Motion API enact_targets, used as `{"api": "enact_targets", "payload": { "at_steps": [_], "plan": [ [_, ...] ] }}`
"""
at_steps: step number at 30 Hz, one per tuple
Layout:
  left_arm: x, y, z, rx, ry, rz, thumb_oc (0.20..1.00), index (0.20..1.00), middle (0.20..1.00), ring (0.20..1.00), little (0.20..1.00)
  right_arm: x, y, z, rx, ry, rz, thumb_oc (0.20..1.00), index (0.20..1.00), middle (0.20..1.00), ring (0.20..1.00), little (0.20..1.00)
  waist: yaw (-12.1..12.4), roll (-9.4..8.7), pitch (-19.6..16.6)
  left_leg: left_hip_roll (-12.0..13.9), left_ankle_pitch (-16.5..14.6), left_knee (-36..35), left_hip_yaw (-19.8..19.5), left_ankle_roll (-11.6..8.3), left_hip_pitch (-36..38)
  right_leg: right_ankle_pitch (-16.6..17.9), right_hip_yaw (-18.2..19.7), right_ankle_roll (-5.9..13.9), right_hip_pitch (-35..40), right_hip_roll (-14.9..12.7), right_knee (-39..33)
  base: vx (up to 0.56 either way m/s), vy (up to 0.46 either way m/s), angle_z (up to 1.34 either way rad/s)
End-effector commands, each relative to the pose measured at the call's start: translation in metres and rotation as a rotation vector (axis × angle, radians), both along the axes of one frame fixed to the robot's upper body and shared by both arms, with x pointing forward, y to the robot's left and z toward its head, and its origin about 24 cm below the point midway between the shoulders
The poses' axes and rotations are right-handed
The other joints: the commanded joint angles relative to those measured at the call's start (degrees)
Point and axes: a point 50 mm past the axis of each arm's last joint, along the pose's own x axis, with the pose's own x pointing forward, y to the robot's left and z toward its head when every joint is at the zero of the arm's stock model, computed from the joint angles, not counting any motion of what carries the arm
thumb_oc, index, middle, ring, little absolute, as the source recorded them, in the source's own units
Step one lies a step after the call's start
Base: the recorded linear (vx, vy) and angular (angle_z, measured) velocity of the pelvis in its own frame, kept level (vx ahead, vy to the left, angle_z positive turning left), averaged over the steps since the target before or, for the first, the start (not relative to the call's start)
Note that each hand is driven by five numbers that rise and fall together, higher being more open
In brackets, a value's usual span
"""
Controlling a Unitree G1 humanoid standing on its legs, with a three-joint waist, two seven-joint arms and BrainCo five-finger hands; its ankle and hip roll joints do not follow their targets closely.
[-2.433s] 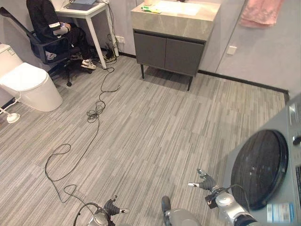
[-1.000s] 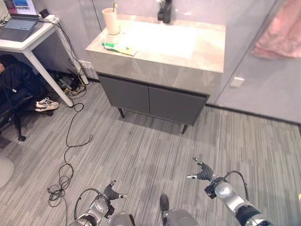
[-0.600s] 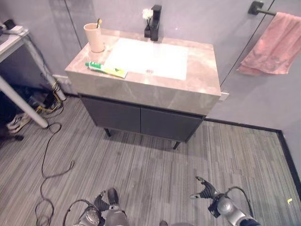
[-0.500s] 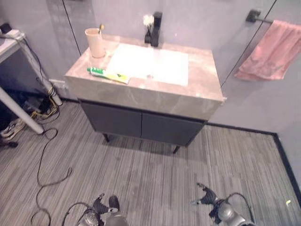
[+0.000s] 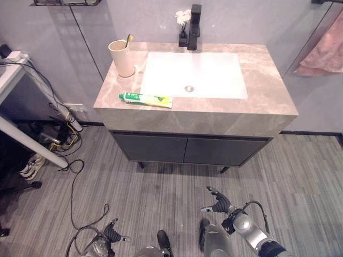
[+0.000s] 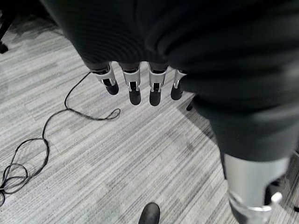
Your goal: Put brush and paste in cup on sink, flatten towel.
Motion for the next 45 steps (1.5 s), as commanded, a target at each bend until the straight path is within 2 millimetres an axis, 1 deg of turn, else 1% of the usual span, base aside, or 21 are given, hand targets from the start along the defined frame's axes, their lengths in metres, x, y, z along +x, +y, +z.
{"api": "enact_targets", "payload": {
  "at_steps": [1,2,4,7,8,9,12,15,16,18,19,21,22,23,25,28,32,33,36,37,45],
  "plan": [
    [0.021,-0.001,0.008,0.005,-0.066,-0.030,1.000,1.000,1.000,1.000,1.000,0.010,-0.014,0.012,-0.036,-0.064,0.008,1.000,1.000,1.000,1.000,1.000,-1.5,1.17,1.0,5.2,2.6,0.4,-1.5,-6.45,0.3,7.5,-0.4,-0.64,3.5,1.4,-0.8,0.29,-0.072,0.00],
    [0.019,-0.013,0.004,-0.030,-0.029,-0.090,1.000,1.000,1.000,1.000,1.000,0.007,-0.019,0.007,-0.059,-0.025,0.004,1.000,1.000,1.000,1.000,1.000,-2.0,0.96,0.8,5.0,1.0,0.4,-0.8,-7.00,2.6,9.8,-3.5,0.00,3.0,0.2,-2.0,0.28,-0.075,0.09],
    [0.021,-0.020,0.003,-0.032,-0.022,-0.154,1.000,1.000,1.000,1.000,1.000,0.002,-0.025,0.002,-0.093,0.010,0.008,1.000,1.000,1.000,1.000,1.000,-2.5,0.88,0.0,5.2,0.2,0.8,-1.3,-7.36,3.4,8.6,-1.1,-1.14,5.0,1.6,-2.9,0.32,-0.131,0.06],
    [0.026,-0.025,0.004,-0.052,-0.034,-0.162,1.000,1.000,1.000,1.000,1.000,0.005,-0.027,0.005,-0.113,-0.001,0.029,1.000,1.000,1.000,1.000,1.000,-2.2,0.90,-0.7,6.4,-0.2,4.1,-1.3,-8.24,3.9,7.5,-1.5,-2.15,6.7,2.7,-2.7,0.30,-0.216,0.05],
    [0.035,-0.031,0.008,-0.105,-0.077,-0.127,1.000,1.000,1.000,1.000,1.000,0.007,-0.036,0.009,-0.151,-0.015,0.031,1.000,1.000,1.000,1.000,1.000,-1.9,0.78,-0.9,8.7,2.2,14.5,-2.9,-10.41,1.8,5.8,-1.9,-4.20,9.7,4.2,-3.5,0.34,-0.330,-0.22],
    [0.036,-0.031,0.008,-0.104,-0.077,-0.127,1.000,1.000,1.000,1.000,1.000,0.008,-0.036,0.009,-0.151,-0.016,0.032,1.000,1.000,1.000,1.000,1.000,-1.9,0.70,-1.0,8.7,2.4,14.5,-3.0,-10.39,1.5,6.0,-1.9,-4.26,9.6,4.2,-3.6,0.31,-0.332,-0.16],
    [0.049,-0.040,0.014,-0.116,-0.132,-0.174,1.000,1.000,1.000,1.000,1.000,0.014,-0.045,0.018,-0.206,-0.065,0.041,1.000,1.000,1.000,1.000,1.000,-1.1,-0.43,0.4,10.9,7.1,26.6,-5.7,-13.10,-3.1,4.5,-1.5,-6.37,12.7,5.2,-5.1,0.20,-0.171,0.15],
    [0.051,-0.042,0.015,-0.114,-0.141,-0.181,1.000,1.000,1.000,1.000,1.000,0.013,-0.049,0.019,-0.217,-0.070,0.032,1.000,1.000,1.000,1.000,1.000,-1.3,-0.67,0.3,11.3,7.5,24.0,-5.0,-12.50,-3.9,4.4,-1.3,-6.10,13.4,5.2,-6.5,0.18,-0.023,-0.29],
    [0.049,-0.042,0.014,-0.113,-0.138,-0.184,1.000,1.000,1.000,1.000,1.000,0.011,-0.052,0.017,-0.235,-0.058,0.027,1.000,1.000,1.000,1.000,1.000,-1.1,-0.29,0.1,11.1,6.0,19.9,-4.9,-11.77,-4.3,4.1,-0.7,-5.33,13.8,5.1,-7.1,0.29,0.180,-0.29],
    [0.042,-0.040,0.010,-0.095,-0.117,-0.179,1.000,1.000,1.000,1.000,1.000,0.009,-0.054,0.012,-0.254,-0.034,0.026,1.000,1.000,1.000,1.000,1.000,0.0,0.06,-0.4,10.1,4.4,8.9,-9.6,-10.77,-5.7,3.6,1.7,-3.90,13.6,4.4,-7.6,0.30,0.286,-0.26],
    [0.038,-0.038,0.008,-0.087,-0.106,-0.169,1.000,1.000,1.000,1.000,1.000,0.007,-0.053,0.008,-0.277,-0.014,0.046,1.000,1.000,1.000,1.000,1.000,0.8,0.50,-0.6,10.2,5.6,5.0,-15.0,-10.87,-7.6,3.2,3.6,-3.41,13.6,3.7,-7.7,0.20,0.209,-0.57],
    [0.038,-0.037,0.008,-0.083,-0.104,-0.164,1.000,1.000,1.000,1.000,1.000,0.009,-0.050,0.007,-0.311,-0.014,0.087,1.000,1.000,1.000,1.000,1.000,0.9,0.73,-0.4,10.8,6.7,3.9,-15.7,-11.32,-8.2,2.9,4.1,-3.18,13.9,3.2,-7.8,0.16,0.240,-0.87],
    [0.041,-0.037,0.010,-0.079,-0.113,-0.176,1.000,1.000,1.000,1.000,1.000,0.010,-0.049,0.007,-0.381,-0.021,0.160,1.000,1.000,1.000,1.000,1.000,1.0,1.24,-0.1,12.1,7.8,3.8,-13.0,-11.65,-8.8,2.8,4.0,-2.82,13.9,2.0,-7.4,0.12,0.248,-0.78],
    [0.041,-0.037,0.010,-0.079,-0.113,-0.176,1.000,1.000,1.000,1.000,1.000,0.010,-0.049,0.007,-0.381,-0.021,0.160,1.000,1.000,1.000,1.000,1.000,1.0,1.24,-0.1,12.1,7.8,3.8,-13.0,-11.65,-8.8,2.8,4.0,-2.82,13.8,2.0,-7.4,0.11,0.355,-0.50],
    [0.042,-0.038,0.011,-0.075,-0.118,-0.196,1.000,1.000,1.000,1.000,1.000,0.012,-0.042,0.009,-0.396,-0.029,0.224,1.000,1.000,1.000,1.000,1.000,1.1,1.41,0.2,11.1,5.8,5.6,-12.7,-10.84,-8.5,2.6,4.8,-2.28,13.5,0.9,-6.6,0.07,0.252,-0.04],
    [0.038,-0.032,0.011,-0.051,-0.110,-0.244,1.000,1.000,1.000,1.000,1.000,0.008,-0.032,0.004,-0.398,-0.015,0.283,1.000,1.000,1.000,1.000,1.000,1.0,1.00,0.3,7.1,1.8,8.2,-11.2,-8.54,-8.3,5.4,7.1,-0.09,13.9,-3.4,-6.5,0.12,0.447,-0.01],
    [0.042,-0.017,0.018,-0.015,-0.139,-0.228,1.000,1.000,1.000,1.000,1.000,0.015,-0.017,0.009,-0.375,-0.054,0.327,1.000,1.000,1.000,1.000,1.000,1.6,0.14,0.3,3.5,1.0,5.8,-9.4,-6.26,-6.8,11.4,8.8,1.54,11.5,-6.4,-4.9,0.05,0.340,-0.20],
    [0.041,-0.011,0.019,-0.004,-0.145,-0.216,1.000,1.000,1.000,1.000,1.000,0.019,-0.012,0.011,-0.373,-0.073,0.344,1.000,1.000,1.000,1.000,1.000,2.3,-0.41,0.5,3.5,1.3,4.0,-8.2,-5.99,-5.9,11.8,7.6,1.52,10.7,-5.5,-4.2,0.03,0.271,-0.10],
    [0.036,-0.001,0.020,0.008,-0.128,-0.217,1.000,1.000,1.000,1.000,1.000,0.015,-0.014,0.012,-0.379,-0.072,0.374,1.000,1.000,1.000,1.000,1.000,1.8,-0.40,0.3,3.2,2.5,1.4,-9.6,-5.63,-4.4,9.0,13.0,0.56,9.0,1.5,-4.5,0.06,0.134,-0.28],
    [0.035,-0.001,0.020,0.009,-0.126,-0.226,1.000,1.000,1.000,1.000,1.000,0.015,-0.014,0.013,-0.381,-0.079,0.381,1.000,1.000,1.000,1.000,1.000,1.9,-0.35,0.4,3.1,2.7,1.2,-10.0,-5.56,-4.3,8.4,13.3,0.34,9.0,2.2,-4.4,0.05,0.055,0.34],
    [0.033,0.000,0.030,0.024,-0.174,-0.398,1.000,1.000,1.000,1.000,1.000,0.011,-0.019,0.012,-0.426,-0.074,0.449,1.000,1.000,1.000,1.000,1.000,5.1,-1.30,-0.5,3.9,3.3,1.0,-11.8,-6.68,-4.2,7.3,7.8,0.21,13.0,1.4,-8.7,0.01,-0.079,0.33]
  ]
}}
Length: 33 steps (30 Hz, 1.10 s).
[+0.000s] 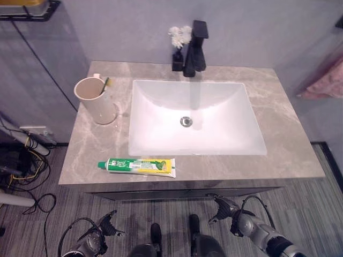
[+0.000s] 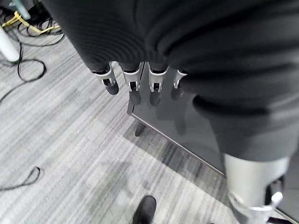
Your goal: Put brush and paste in cup on sink, flatten towel.
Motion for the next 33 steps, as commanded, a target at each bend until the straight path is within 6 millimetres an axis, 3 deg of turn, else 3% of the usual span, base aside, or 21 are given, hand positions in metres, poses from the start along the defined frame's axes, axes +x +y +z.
{"api": "enact_targets", "payload": {
  "at_steps": [1,5,6,9,11,14,16,19,21,22,24,25,28,30,33],
  "plan": [
    [0.018,-0.017,0.013,-0.022,-0.091,-0.200,1.000,1.000,1.000,1.000,1.000,0.008,-0.015,0.011,-0.059,-0.042,0.057,1.000,1.000,1.000,1.000,1.000,0.4,1.88,-0.5,5.1,1.2,1.3,0.7,-6.19,-0.8,-3.3,-0.6,-0.03,2.2,1.6,3.4,0.01,-0.079,0.20],
    [0.014,-0.014,0.023,-0.057,-0.111,-0.232,1.000,1.000,1.000,1.000,1.000,0.002,-0.023,0.006,-0.076,-0.015,0.034,1.000,1.000,1.000,1.000,1.000,1.2,2.01,-0.3,5.3,1.5,1.5,-0.9,-6.56,-0.9,-3.8,-2.2,-0.42,3.6,1.8,2.7,-0.01,-0.117,0.36],
    [0.013,-0.012,0.042,-0.112,-0.161,-0.289,1.000,1.000,1.000,1.000,1.000,-0.006,-0.037,-0.002,-0.107,0.035,-0.030,1.000,1.000,1.000,1.000,1.000,3.3,2.88,0.2,5.3,1.8,3.0,-3.5,-6.90,-2.2,-4.6,-4.5,-0.95,4.4,2.0,2.6,-0.06,-0.184,0.36],
    [0.017,-0.012,0.075,-0.086,-0.220,-0.509,1.000,1.000,1.000,1.000,1.000,-0.009,-0.053,-0.005,-0.119,0.050,-0.123,1.000,1.000,1.000,1.000,1.000,4.3,4.17,1.1,5.3,2.2,4.3,-6.1,-7.26,-4.1,-5.4,-6.3,-1.37,4.5,2.3,2.8,-0.09,-0.150,0.58],
    [0.014,-0.008,0.083,-0.065,-0.215,-0.559,1.000,1.000,1.000,1.000,1.000,-0.013,-0.060,-0.009,-0.120,0.067,-0.181,1.000,1.000,1.000,1.000,1.000,4.4,4.36,1.3,5.4,2.2,4.7,-6.7,-7.38,-4.7,-5.7,-6.9,-1.53,4.4,2.4,3.1,-0.05,-0.055,0.59],
    [0.013,-0.002,0.117,-0.005,-0.244,-0.717,1.000,1.000,1.000,1.000,1.000,-0.041,-0.093,-0.026,-0.144,0.166,-0.472,1.000,1.000,1.000,1.000,1.000,5.8,6.18,1.9,5.4,2.7,5.1,-8.2,-7.66,-5.5,-6.4,-8.4,-1.97,4.6,2.5,3.6,-0.05,-0.077,0.37],
    [0.013,0.000,0.125,0.013,-0.258,-0.737,1.000,1.000,1.000,1.000,1.000,-0.048,-0.098,-0.029,-0.152,0.183,-0.522,1.000,1.000,1.000,1.000,1.000,6.0,6.55,1.8,5.4,2.8,5.0,-8.5,-7.71,-5.5,-6.5,-8.6,-2.01,4.6,2.5,3.7,-0.02,-0.031,0.26],
    [0.023,-0.001,0.174,0.104,-0.397,-0.864,1.000,1.000,1.000,1.000,1.000,-0.082,-0.122,-0.036,-0.207,0.264,-0.728,1.000,1.000,1.000,1.000,1.000,7.4,8.30,1.6,5.6,3.8,3.8,-9.3,-8.18,-5.3,-6.8,-9.8,-2.10,5.2,2.7,3.3,-0.01,-0.058,0.12],
    [0.025,0.001,0.190,0.144,-0.433,-0.886,1.000,1.000,1.000,1.000,1.000,-0.090,-0.123,-0.039,-0.205,0.288,-0.752,1.000,1.000,1.000,1.000,1.000,7.5,8.45,1.5,5.7,4.2,3.2,-9.7,-8.41,-5.1,-6.8,-10.3,-2.15,5.4,2.8,3.1,0.00,-0.058,0.17],
    [0.035,0.003,0.219,0.223,-0.536,-0.910,1.000,1.000,1.000,1.000,1.000,-0.110,-0.126,-0.044,-0.208,0.339,-0.783,1.000,1.000,1.000,1.000,1.000,7.3,9.12,1.1,5.9,5.5,1.9,-10.4,-9.24,-4.9,-6.8,-11.1,-2.33,5.7,2.9,2.8,0.00,-0.057,0.25],
    [0.034,0.003,0.220,0.226,-0.535,-0.908,1.000,1.000,1.000,1.000,1.000,-0.110,-0.125,-0.044,-0.207,0.340,-0.780,1.000,1.000,1.000,1.000,1.000,6.9,9.02,1.1,5.9,5.6,1.7,-10.7,-9.29,-4.9,-6.8,-11.4,-2.35,5.9,2.9,2.7,0.00,-0.038,0.41],
    [0.045,0.001,0.243,0.286,-0.642,-0.927,1.000,1.000,1.000,1.000,1.000,-0.121,-0.126,-0.046,-0.190,0.363,-0.808,1.000,1.000,1.000,1.000,1.000,6.2,9.33,0.9,6.0,6.2,1.3,-10.3,-10.09,-5.2,-6.7,-12.6,-2.28,6.2,2.7,2.1,-0.01,-0.017,0.44],
    [0.051,0.003,0.257,0.317,-0.739,-0.906,1.000,1.000,1.000,1.000,1.000,-0.128,-0.125,-0.048,-0.163,0.375,-0.841,1.000,1.000,1.000,1.000,1.000,5.3,9.38,0.6,6.0,6.3,1.0,-9.9,-10.39,-5.4,-6.5,-13.7,-1.96,6.8,2.3,1.2,0.03,0.020,0.39],
    [0.057,0.016,0.279,0.395,-0.875,-0.811,1.000,1.000,1.000,1.000,1.000,-0.131,-0.119,-0.051,-0.115,0.390,-0.869,1.000,1.000,1.000,1.000,1.000,4.2,9.32,-0.5,5.7,5.2,0.7,-7.7,-10.13,-4.6,-5.3,-12.2,-1.16,7.0,1.8,-0.1,0.09,0.107,0.16],
    [0.062,0.032,0.294,0.440,-0.968,-0.688,1.000,1.000,1.000,1.000,1.000,-0.139,-0.110,-0.057,-0.097,0.434,-0.857,1.000,1.000,1.000,1.000,1.000,3.6,9.09,-1.0,5.4,4.4,0.7,-6.0,-10.02,-4.1,-4.9,-11.3,-0.80,6.7,1.0,-0.2,0.05,0.100,-0.36]
  ]
}}
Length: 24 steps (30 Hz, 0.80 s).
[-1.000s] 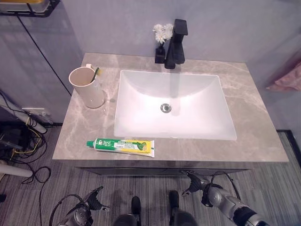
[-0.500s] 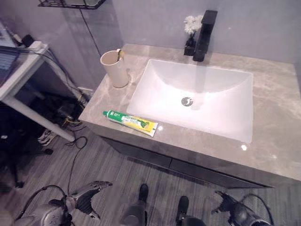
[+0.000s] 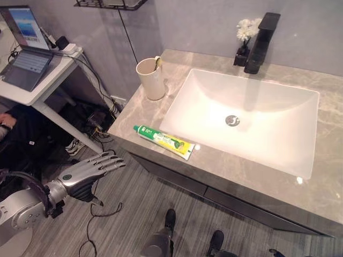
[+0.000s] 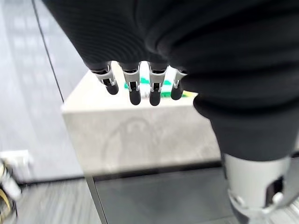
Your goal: Put brush and paste in cup on sink, flatten towel.
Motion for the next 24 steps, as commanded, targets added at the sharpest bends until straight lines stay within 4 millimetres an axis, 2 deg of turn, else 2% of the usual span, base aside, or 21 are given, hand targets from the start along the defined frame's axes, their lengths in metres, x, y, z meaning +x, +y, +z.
{"api": "enact_targets", "payload": {
  "at_steps": [1,4,8,13,15,20,24],
  "plan": [
    [0.014,0.020,0.037,-0.079,-0.257,0.113,1.000,1.000,1.000,1.000,1.000,0.001,0.015,-0.007,0.057,0.026,0.008,1.000,1.000,1.000,1.000,1.000,-2.1,-2.66,-1.1,-1.4,-2.1,0.7,3.5,-2.61,1.6,0.7,3.6,4.10,0.0,-4.2,0.2,0.05,0.086,-0.36],
    [0.017,0.026,0.046,-0.151,-0.330,0.158,1.000,1.000,1.000,1.000,1.000,-0.007,0.022,-0.011,0.090,0.056,0.005,1.000,1.000,1.000,1.000,1.000,-3.0,-3.04,-1.4,-1.7,-2.7,0.7,4.3,-2.40,1.8,1.1,4.4,4.30,-0.4,-4.7,0.1,0.04,0.068,-0.10],
    [0.019,0.029,0.048,-0.241,-0.376,0.190,1.000,1.000,1.000,1.000,1.000,-0.008,0.027,-0.013,0.111,0.056,-0.009,1.000,1.000,1.000,1.000,1.000,-3.7,-3.39,-1.4,-2.1,-3.2,0.7,5.5,-2.27,1.6,1.6,5.5,4.60,-1.4,-5.4,0.1,0.02,0.063,-0.16],
    [0.025,0.026,0.045,-0.365,-0.389,0.205,1.000,1.000,1.000,1.000,1.000,0.000,0.033,-0.014,0.137,0.032,-0.021,1.000,1.000,1.000,1.000,1.000,-4.9,-4.14,-0.6,-2.2,-3.5,0.7,7.6,-2.13,0.2,3.0,7.6,4.84,-4.7,-5.9,0.1,-0.02,0.039,-0.32],
    [0.028,0.021,0.045,-0.399,-0.382,0.185,1.000,1.000,1.000,1.000,1.000,0.010,0.036,-0.013,0.144,0.000,-0.027,1.000,1.000,1.000,1.000,1.000,-5.4,-4.84,-0.1,-1.9,-3.4,0.7,9.0,-2.05,-1.4,3.8,9.3,4.90,-7.4,-5.8,0.1,-0.06,0.035,-0.25],
    [0.030,0.016,0.043,-0.384,-0.346,0.158,1.000,1.000,1.000,1.000,1.000,0.018,0.038,-0.012,0.150,-0.027,-0.035,1.000,1.000,1.000,1.000,1.000,-5.4,-6.12,0.2,-1.2,-2.9,0.7,11.1,-2.10,-3.8,5.2,11.5,5.17,-11.4,-5.4,0.1,-0.03,0.010,-0.36],
    [0.034,0.012,0.041,-0.373,-0.325,0.145,1.000,1.000,1.000,1.000,1.000,0.018,0.035,-0.011,0.143,-0.037,-0.060,1.000,1.000,1.000,1.000,1.000,-5.7,-6.38,0.4,-1.0,-2.4,0.7,10.9,-2.49,-4.7,5.5,11.2,5.15,-12.2,-5.5,0.1,-0.01,-0.009,-0.16]
  ]
}}
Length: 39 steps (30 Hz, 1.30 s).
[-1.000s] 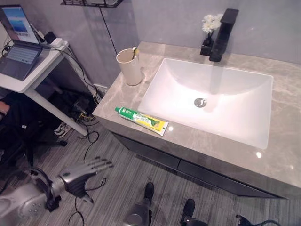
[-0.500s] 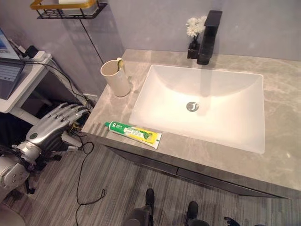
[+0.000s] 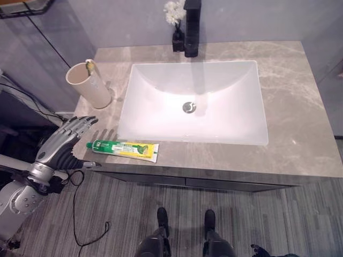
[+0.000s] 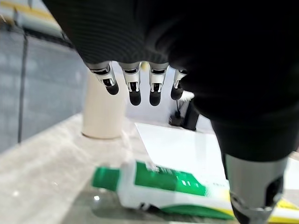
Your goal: Put brush and paste in cup on sink, flatten towel.
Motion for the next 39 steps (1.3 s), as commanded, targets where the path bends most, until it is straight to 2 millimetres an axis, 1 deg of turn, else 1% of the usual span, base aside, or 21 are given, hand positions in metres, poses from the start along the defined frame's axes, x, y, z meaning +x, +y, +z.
{"api": "enact_targets", "payload": {
  "at_steps": [1,5,9,14,16,17,18,20,21,24,25,27,28,29,33,34,35,36,37,38,39],
  "plan": [
    [0.015,0.002,0.024,0.009,-0.098,-0.006,1.000,1.000,1.000,1.000,1.000,0.023,0.002,0.004,0.003,-0.066,-0.029,1.000,1.000,1.000,1.000,1.000,-0.5,-2.33,2.1,-1.4,-1.7,1.0,-0.4,-2.04,1.1,1.1,0.1,4.82,-0.2,-5.1,0.5,-0.01,0.007,0.05],
    [0.019,0.000,0.020,0.047,-0.085,-0.008,1.000,1.000,1.000,1.000,1.000,0.023,0.000,0.005,0.001,-0.085,-0.037,1.000,1.000,1.000,1.000,1.000,-0.9,-2.45,2.1,-1.3,-1.4,1.0,-0.4,-2.24,0.0,1.7,-0.1,5.03,-1.2,-5.2,0.5,0.00,0.003,0.01],
    [0.022,-0.002,0.024,0.093,-0.091,-0.021,1.000,1.000,1.000,1.000,1.000,0.020,0.000,0.004,0.007,-0.076,-0.045,1.000,1.000,1.000,1.000,1.000,-1.6,-2.89,1.9,-1.1,-1.1,1.0,0.1,-2.71,-1.3,2.3,0.0,5.21,-2.7,-5.2,0.5,0.00,0.000,0.02],
    [0.024,0.000,0.016,0.131,-0.047,-0.017,1.000,1.000,1.000,1.000,1.000,0.024,0.003,0.004,0.015,-0.085,-0.040,1.000,1.000,1.000,1.000,1.000,-2.0,-3.43,2.0,-0.7,-0.9,1.0,0.6,-2.91,-2.4,2.8,0.6,5.30,-4.3,-5.1,0.5,0.00,0.000,0.00],
    [0.025,0.002,0.011,0.133,-0.024,-0.006,1.000,1.000,1.000,1.000,1.000,0.025,0.002,0.005,0.013,-0.089,-0.034,1.000,1.000,1.000,1.000,1.000,-2.2,-3.63,2.0,-0.6,-0.8,1.0,0.8,-2.95,-2.6,3.0,0.8,5.32,-4.7,-5.0,0.5,0.02,0.012,-0.01],
    [0.026,-0.005,-0.011,0.047,0.037,-0.016,1.000,1.000,1.000,1.000,1.000,0.021,0.002,0.003,-0.014,-0.042,-0.021,1.000,1.000,1.000,1.000,1.000,-1.6,-3.25,2.0,-0.7,-0.9,1.0,0.7,-2.75,-2.8,2.9,0.8,5.41,-4.8,-5.2,0.5,0.00,0.000,0.00],
    [0.025,-0.005,-0.010,0.045,0.037,-0.015,1.000,1.000,1.000,1.000,1.000,0.021,0.002,0.003,-0.016,-0.042,-0.020,1.000,1.000,1.000,1.000,1.000,-1.7,-3.18,1.9,-0.7,-0.9,1.0,0.7,-2.75,-2.9,2.9,0.8,5.41,-4.8,-5.2,0.5,0.00,0.000,0.00],
    [0.027,-0.002,-0.025,-0.066,0.058,0.035,1.000,1.000,1.000,1.000,1.000,0.046,0.011,0.007,0.028,-0.151,-0.040,1.000,1.000,1.000,1.000,1.000,-2.2,-3.64,1.7,-0.5,-0.7,1.0,1.1,-2.89,-3.0,3.0,1.0,5.27,-5.3,-5.0,0.5,0.03,0.009,-0.04],
    [0.032,-0.003,-0.028,-0.077,0.073,0.042,1.000,1.000,1.000,1.000,1.000,0.047,0.012,0.008,0.034,-0.161,-0.041,1.000,1.000,1.000,1.000,1.000,-2.5,-3.87,1.7,-0.3,-0.6,1.0,1.3,-2.92,-3.1,3.1,1.2,5.22,-5.7,-4.8,0.5,0.03,0.006,-0.01],
    [0.034,-0.006,-0.029,-0.065,0.082,0.026,1.000,1.000,1.000,1.000,1.000,0.049,0.014,0.008,0.043,-0.173,-0.040,1.000,1.000,1.000,1.000,1.000,-2.8,-4.35,1.5,-0.2,-0.7,1.0,1.6,-2.90,-3.3,3.2,1.6,5.21,-6.1,-4.7,0.5,0.00,0.000,0.00],
    [0.032,-0.006,-0.030,-0.043,0.083,0.025,1.000,1.000,1.000,1.000,1.000,0.061,0.027,0.012,0.077,-0.259,0.015,1.000,1.000,1.000,1.000,1.000,-3.5,-5.05,1.6,0.0,-0.7,1.0,2.2,-2.99,-3.4,3.5,2.3,5.29,-6.6,-4.4,0.5,0.01,0.009,-0.05],
    [0.034,-0.007,-0.034,-0.032,0.098,0.027,1.000,1.000,1.000,1.000,1.000,0.046,0.022,0.007,0.064,-0.204,-0.004,1.000,1.000,1.000,1.000,1.000,-4.0,-5.40,1.8,0.2,-0.7,1.0,2.6,-2.92,-3.4,3.8,2.8,5.37,-6.9,-4.2,0.5,0.01,0.011,-0.21],
    [0.035,-0.007,-0.034,-0.031,0.098,0.026,1.000,1.000,1.000,1.000,1.000,0.046,0.022,0.007,0.064,-0.204,-0.005,1.000,1.000,1.000,1.000,1.000,-3.9,-5.42,1.8,0.2,-0.7,1.0,2.7,-2.92,-3.4,3.8,2.8,5.37,-6.9,-4.2,0.5,0.02,0.014,-0.26],
    [0.032,-0.007,-0.045,-0.056,0.130,0.037,1.000,1.000,1.000,1.000,1.000,0.049,0.026,0.007,0.060,-0.201,0.025,1.000,1.000,1.000,1.000,1.000,-3.8,-5.53,2.1,0.4,-0.8,1.0,2.7,-2.88,-3.3,3.8,3.0,5.27,-6.9,-4.1,0.5,0.01,0.011,-0.13],
    [0.032,-0.010,-0.045,-0.042,0.139,0.021,1.000,1.000,1.000,1.000,1.000,0.052,0.026,0.007,0.055,-0.206,0.021,1.000,1.000,1.000,1.000,1.000,-3.9,-5.61,2.5,0.5,-0.8,1.0,2.7,-2.86,-3.1,3.8,3.1,5.23,-6.9,-4.1,0.5,0.01,0.004,-0.04],
    [0.035,-0.018,-0.050,-0.014,0.169,-0.018,0.702,0.702,0.702,0.702,0.702,0.039,0.014,0.004,0.008,-0.109,-0.007,1.000,1.000,1.000,1.000,1.000,-3.5,-5.24,2.4,0.4,-1.0,1.0,2.6,-2.77,-3.0,3.7,3.0,5.22,-6.7,-4.2,0.5,0.00,0.000,0.00],
    [0.033,-0.020,-0.051,0.000,0.180,-0.032,0.586,0.586,0.586,0.586,0.586,0.047,0.012,0.007,0.000,-0.134,-0.014,1.000,1.000,1.000,1.000,1.000,-3.1,-5.11,2.3,0.4,-1.0,1.0,2.5,-2.76,-2.9,3.6,2.9,5.21,-6.6,-4.2,0.5,0.03,0.019,-0.02],
    [0.033,-0.017,-0.051,0.035,0.192,-0.032,0.551,0.551,0.551,0.551,0.551,0.054,0.012,0.009,0.008,-0.162,-0.021,1.000,1.000,1.000,1.000,1.000,-3.0,-5.05,2.2,0.4,-1.0,1.0,2.5,-2.80,-2.8,3.4,2.9,5.19,-6.5,-4.2,0.5,0.02,0.012,-0.04],
    [0.034,-0.015,-0.056,0.065,0.212,-0.027,0.470,0.470,0.470,0.470,0.470,0.057,0.012,0.010,0.018,-0.182,-0.027,1.000,1.000,1.000,1.000,1.000,-3.1,-5.19,2.1,0.5,-1.0,1.0,2.5,-2.85,-2.6,3.4,2.9,5.17,-6.4,-4.2,0.5,0.02,0.009,-0.03],
    [0.035,-0.016,-0.056,0.090,0.222,-0.035,0.460,0.460,0.460,0.460,0.460,0.059,0.012,0.012,0.022,-0.195,-0.031,1.000,1.000,1.000,1.000,1.000,-3.3,-5.31,1.9,0.6,-1.0,1.0,2.6,-2.88,-2.5,3.3,3.0,5.15,-6.3,-4.1,0.5,0.00,0.000,0.00],
    [0.038,-0.017,-0.059,0.119,0.239,-0.043,0.373,0.373,0.373,0.373,0.373,0.059,0.011,0.012,0.023,-0.199,-0.036,1.000,1.000,1.000,1.000,1.000,-3.3,-5.41,1.7,0.6,-1.0,1.0,2.6,-2.88,-2.3,3.2,3.1,5.04,-6.3,-4.0,0.5,0.00,0.000,0.00]
  ]
}}
